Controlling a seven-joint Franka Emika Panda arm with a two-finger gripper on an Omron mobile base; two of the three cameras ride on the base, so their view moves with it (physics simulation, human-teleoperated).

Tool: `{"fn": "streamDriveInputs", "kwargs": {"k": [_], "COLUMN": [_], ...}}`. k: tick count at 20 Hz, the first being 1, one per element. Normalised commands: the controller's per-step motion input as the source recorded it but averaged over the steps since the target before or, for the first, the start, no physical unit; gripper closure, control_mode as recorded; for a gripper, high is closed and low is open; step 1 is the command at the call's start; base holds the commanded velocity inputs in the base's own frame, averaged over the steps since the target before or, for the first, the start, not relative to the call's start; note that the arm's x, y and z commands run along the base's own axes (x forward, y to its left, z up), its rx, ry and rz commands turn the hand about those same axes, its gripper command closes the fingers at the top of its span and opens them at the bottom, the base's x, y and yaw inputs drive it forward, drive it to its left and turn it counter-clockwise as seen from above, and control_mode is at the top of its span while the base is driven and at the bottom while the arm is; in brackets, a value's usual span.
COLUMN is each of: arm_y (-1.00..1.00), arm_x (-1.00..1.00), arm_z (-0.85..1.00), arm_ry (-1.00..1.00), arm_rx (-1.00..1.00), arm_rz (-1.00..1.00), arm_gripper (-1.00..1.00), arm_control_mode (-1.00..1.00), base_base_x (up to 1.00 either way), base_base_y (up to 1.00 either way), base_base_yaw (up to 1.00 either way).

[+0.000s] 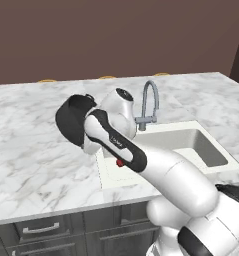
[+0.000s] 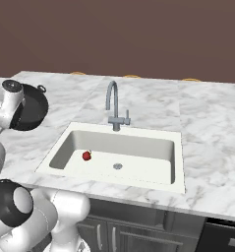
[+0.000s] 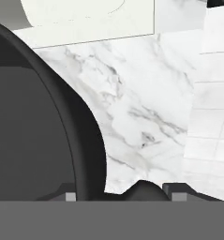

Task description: Dump the bell pepper from the pot into the sink. Then turn on the water and wash the bell pepper. Then turn off the water and put the bell pepper back in the pot.

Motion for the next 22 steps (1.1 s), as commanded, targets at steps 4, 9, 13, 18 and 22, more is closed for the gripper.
{"fn": "streamDriveInputs", "kwargs": {"k": [4, 9, 13, 18, 22], "arm_y": [0.1, 0.06, 0.03, 0.04, 0.01], "arm_x": [0.0, 0.0, 0.0, 0.0, 0.0], "arm_z": [-0.31, -0.38, -0.31, -0.37, -0.43], "arm_ry": [0.1, 0.02, 0.0, 0.0, 0.0], "arm_rx": [-0.31, -0.23, -0.1, -0.08, -0.05], "arm_rz": [0.0, 0.0, 0.0, 0.0, 0.0], "arm_gripper": [1.0, 1.0, 1.0, 1.0, 1.0], "arm_control_mode": [-1.0, -1.0, -1.0, -1.0, -1.0], "base_base_x": [0.0, 0.0, 0.0, 0.0, 0.0], "base_base_y": [0.0, 0.0, 0.0, 0.0, 0.0], "base_base_yaw": [0.0, 0.0, 0.0, 0.0, 0.0]}}
